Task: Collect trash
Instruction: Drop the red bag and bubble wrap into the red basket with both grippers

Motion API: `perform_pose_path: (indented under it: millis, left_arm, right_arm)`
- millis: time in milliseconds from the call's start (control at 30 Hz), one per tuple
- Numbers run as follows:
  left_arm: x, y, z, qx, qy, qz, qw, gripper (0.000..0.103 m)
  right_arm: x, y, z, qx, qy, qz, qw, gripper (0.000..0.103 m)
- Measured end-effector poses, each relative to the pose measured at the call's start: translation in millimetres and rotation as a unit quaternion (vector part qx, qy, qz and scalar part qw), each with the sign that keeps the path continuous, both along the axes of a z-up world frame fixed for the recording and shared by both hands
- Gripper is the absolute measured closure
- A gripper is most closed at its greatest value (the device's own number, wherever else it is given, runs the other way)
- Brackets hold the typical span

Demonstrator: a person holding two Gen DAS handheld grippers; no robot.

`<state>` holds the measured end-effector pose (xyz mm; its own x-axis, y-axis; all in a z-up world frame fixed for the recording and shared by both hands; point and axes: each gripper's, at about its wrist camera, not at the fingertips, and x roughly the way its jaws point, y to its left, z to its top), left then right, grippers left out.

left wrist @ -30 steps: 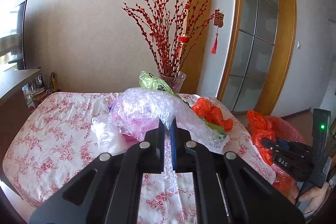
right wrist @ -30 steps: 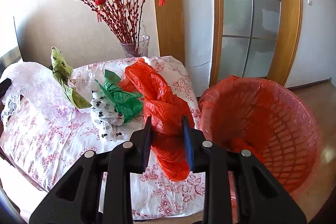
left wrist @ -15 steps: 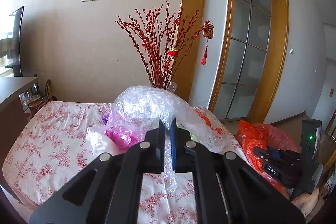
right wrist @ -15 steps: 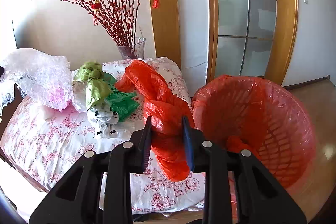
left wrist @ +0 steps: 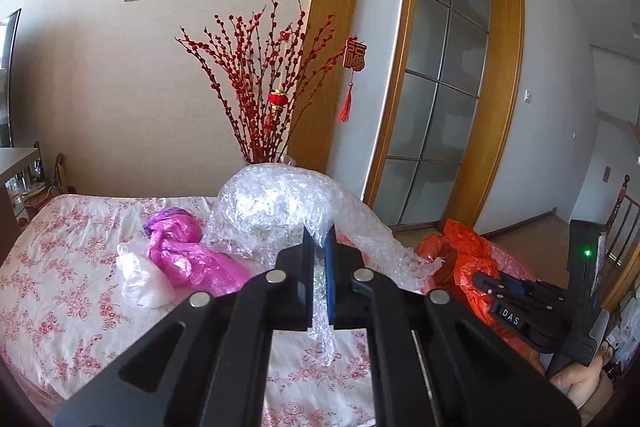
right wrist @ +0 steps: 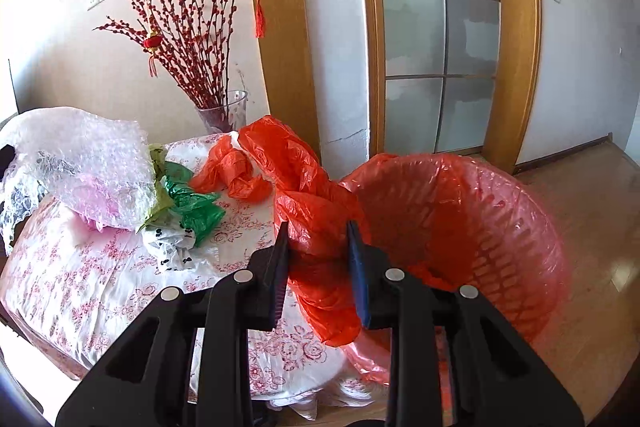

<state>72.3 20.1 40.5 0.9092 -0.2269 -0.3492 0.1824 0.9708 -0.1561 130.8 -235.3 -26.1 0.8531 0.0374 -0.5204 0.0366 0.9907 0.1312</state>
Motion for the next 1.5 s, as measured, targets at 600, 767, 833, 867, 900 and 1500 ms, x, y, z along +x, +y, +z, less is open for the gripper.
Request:
perform_pose_path:
  millis: [600, 767, 833, 867, 900, 1500]
  left_arm:
    - [28, -91, -15, -0.014, 0.023, -0.108, 0.9938, 0.097]
    - [37, -124, -22, -0.012, 0.032, -0.144, 0.989, 0.097]
    - [40, -137, -26, -0.011, 0.035, -0.158, 0.9867, 0.097]
    - [42, -145, -28, -0.009, 0.036, -0.165, 0.9856, 0.097]
    - [43, -151, -31, -0.008, 0.038, -0.171, 0.9845, 0.097]
    - [75, -210, -65, -0.003, 0.08, -0.215, 0.9734, 0.086]
  right_arm:
    - [-26, -73, 17, 0.016, -0.027, -0.084, 0.996, 0.075]
    - [-31, -92, 20, 0.02, -0.033, -0.102, 0.994, 0.075]
    - [-34, -97, 19, 0.021, -0.034, -0.107, 0.993, 0.075]
    - [-35, -99, 20, 0.022, -0.035, -0.11, 0.993, 0.075]
    - [-36, -102, 20, 0.023, -0.036, -0.112, 0.993, 0.075]
    - [-19, -131, 14, 0.049, -0.03, -0.137, 0.989, 0.072]
